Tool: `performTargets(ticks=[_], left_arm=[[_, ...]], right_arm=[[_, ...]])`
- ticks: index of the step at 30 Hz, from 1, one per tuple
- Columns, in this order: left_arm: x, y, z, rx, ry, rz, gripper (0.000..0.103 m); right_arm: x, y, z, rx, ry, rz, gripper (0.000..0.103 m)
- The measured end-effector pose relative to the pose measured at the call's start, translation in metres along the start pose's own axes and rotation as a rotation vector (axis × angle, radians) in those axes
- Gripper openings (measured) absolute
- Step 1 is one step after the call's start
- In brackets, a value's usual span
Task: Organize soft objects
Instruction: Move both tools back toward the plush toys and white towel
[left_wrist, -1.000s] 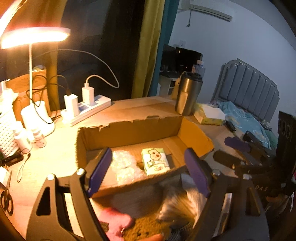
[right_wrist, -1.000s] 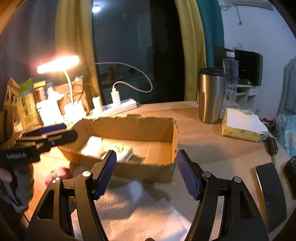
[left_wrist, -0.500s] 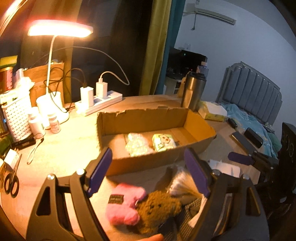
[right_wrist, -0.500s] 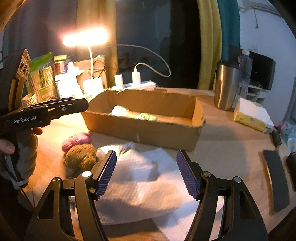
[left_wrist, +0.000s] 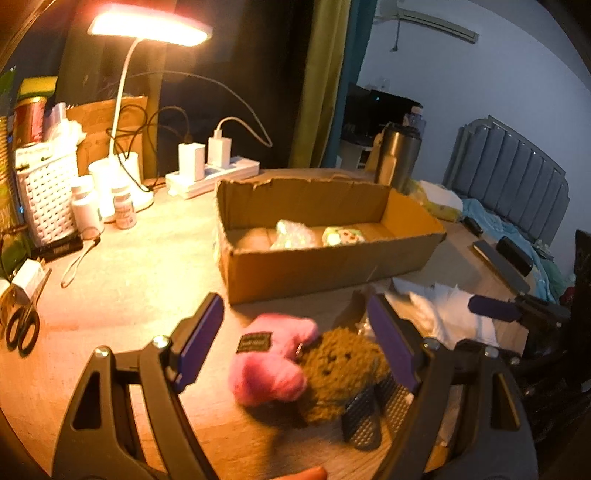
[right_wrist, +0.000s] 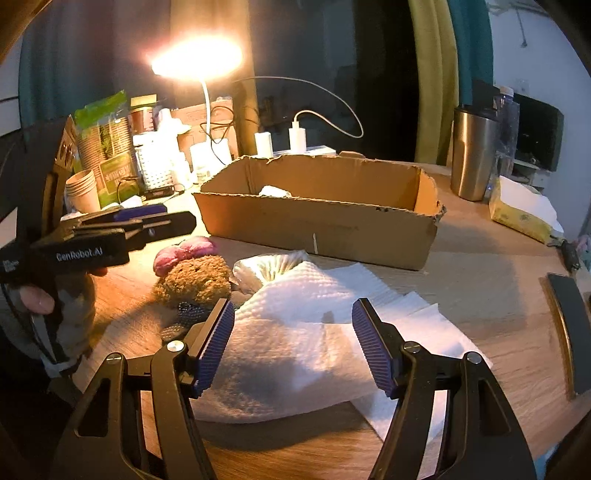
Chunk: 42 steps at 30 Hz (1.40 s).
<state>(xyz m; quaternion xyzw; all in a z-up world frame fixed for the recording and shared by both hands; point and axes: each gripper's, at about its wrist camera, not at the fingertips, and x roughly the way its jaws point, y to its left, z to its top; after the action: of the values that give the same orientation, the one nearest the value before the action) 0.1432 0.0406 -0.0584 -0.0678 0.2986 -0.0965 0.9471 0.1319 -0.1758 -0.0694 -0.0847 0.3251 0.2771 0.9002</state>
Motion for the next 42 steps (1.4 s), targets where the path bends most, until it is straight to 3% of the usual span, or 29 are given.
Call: performTargets(ticks=[8, 10, 12, 15, 23, 29, 36, 42], left_arm=[[-0.006, 0.003, -0.005, -0.018, -0.014, -0.010, 0.082], [-0.007, 0.004, -0.006, -0.025, -0.012, -0.016, 0.082], [-0.008, 0.005, -0.007, -0.029, -0.009, -0.020, 0.082], [-0.008, 0.006, -0.007, -0.036, -0.009, -0.019, 0.082], [-0.006, 0.010, -0.006, -0.052, 0.001, -0.023, 0.082], [-0.004, 0.010, -0.007, -0.052, 0.005, -0.021, 0.082], [-0.001, 0.011, -0.006, -0.054, 0.018, -0.020, 0.082], [0.003, 0.009, -0.006, -0.049, 0.034, -0.012, 0.082]], right_arm=[[0.012, 0.012, -0.008, -0.034, 0.055, -0.006, 0.050], [0.014, 0.013, -0.009, -0.040, 0.060, -0.002, 0.041], [0.012, 0.014, -0.009, -0.045, 0.052, 0.005, 0.020], [0.007, 0.015, -0.009, -0.061, 0.032, 0.005, 0.010], [-0.019, -0.001, 0.004, -0.025, -0.051, 0.011, 0.008], [-0.039, -0.049, 0.017, 0.097, -0.106, -0.037, 0.008], [-0.025, -0.110, 0.010, 0.201, -0.047, -0.153, 0.008], [0.003, -0.123, 0.010, 0.190, 0.022, -0.209, 0.008]])
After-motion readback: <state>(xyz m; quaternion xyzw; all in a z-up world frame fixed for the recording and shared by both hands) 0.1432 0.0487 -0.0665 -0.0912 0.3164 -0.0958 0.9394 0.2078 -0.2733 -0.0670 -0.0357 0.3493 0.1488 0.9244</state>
